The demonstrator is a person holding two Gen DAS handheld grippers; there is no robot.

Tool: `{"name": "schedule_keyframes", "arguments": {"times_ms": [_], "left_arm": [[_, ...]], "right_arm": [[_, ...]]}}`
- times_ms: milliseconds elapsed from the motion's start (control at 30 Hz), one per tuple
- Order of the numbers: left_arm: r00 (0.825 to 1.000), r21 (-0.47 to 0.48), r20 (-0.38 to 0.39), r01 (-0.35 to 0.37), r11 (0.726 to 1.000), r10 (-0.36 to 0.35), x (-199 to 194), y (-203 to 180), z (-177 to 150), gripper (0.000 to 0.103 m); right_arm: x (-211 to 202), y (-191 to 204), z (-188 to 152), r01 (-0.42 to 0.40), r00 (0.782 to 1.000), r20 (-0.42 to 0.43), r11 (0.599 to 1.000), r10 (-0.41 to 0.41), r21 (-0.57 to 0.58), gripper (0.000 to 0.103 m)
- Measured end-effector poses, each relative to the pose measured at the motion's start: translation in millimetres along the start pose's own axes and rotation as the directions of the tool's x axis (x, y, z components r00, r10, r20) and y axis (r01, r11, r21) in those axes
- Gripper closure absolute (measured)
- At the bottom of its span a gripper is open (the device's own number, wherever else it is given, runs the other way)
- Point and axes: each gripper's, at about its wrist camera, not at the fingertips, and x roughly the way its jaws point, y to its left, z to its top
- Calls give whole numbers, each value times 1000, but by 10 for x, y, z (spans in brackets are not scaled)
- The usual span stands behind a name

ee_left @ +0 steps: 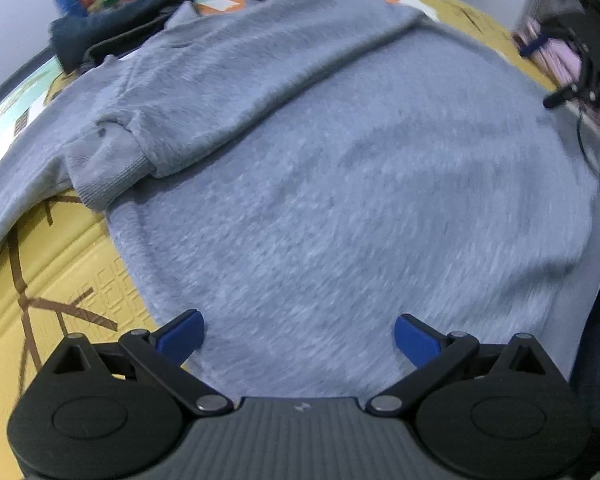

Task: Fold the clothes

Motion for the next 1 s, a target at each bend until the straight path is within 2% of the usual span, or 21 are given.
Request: {"name": "schedule_keyframes", "arguments": {"times_ms": [100, 167, 267, 333, 433, 533, 733, 833, 900, 1000], "left_arm": [[1000, -113, 1, -9, 994, 10, -19, -73, 97, 0], [999, -172, -19, -48, 984, 46, -18, -156, 178, 0], [997, -227, -28, -81, 971, 76, -51, -320, 291, 0], [996, -277, 4, -81, 957, 86, -99, -424, 349, 0], [992, -410, 53, -85, 908, 117, -165, -529, 406, 0], [990, -512, 51, -86, 855, 130, -161, -631, 432, 0], [969, -584, -30, -217, 782, 246, -118, -781, 476, 0], [974, -650, -55, -203, 733, 221, -61, -787, 440, 0], [975, -686, -71, -201, 699, 211, -28, -792, 428, 0], [973, -701, -75, -208, 682, 220, -7, -833, 447, 0]], "right_arm": [[-133, -17, 89, 26, 999, 19, 992, -29, 127, 0], [-193, -15, 147, 29, 999, 21, 978, -34, 208, 0], [-253, 45, 237, 32, 999, 26, 961, -41, 275, 0], [-289, 117, 287, 45, 998, 29, 953, -56, 301, 0], [-273, 264, 377, 110, 994, -16, 940, -111, 324, 0], [-218, 373, 471, 161, 987, -77, 925, -143, 345, 0], [-191, 444, 493, 96, 995, -38, 882, -88, 461, 0], [-169, 509, 515, 128, 992, -44, 858, -122, 497, 0], [-145, 552, 541, 115, 993, -39, 862, -110, 494, 0], [-124, 644, 586, 95, 995, -27, 877, -93, 470, 0]]}}
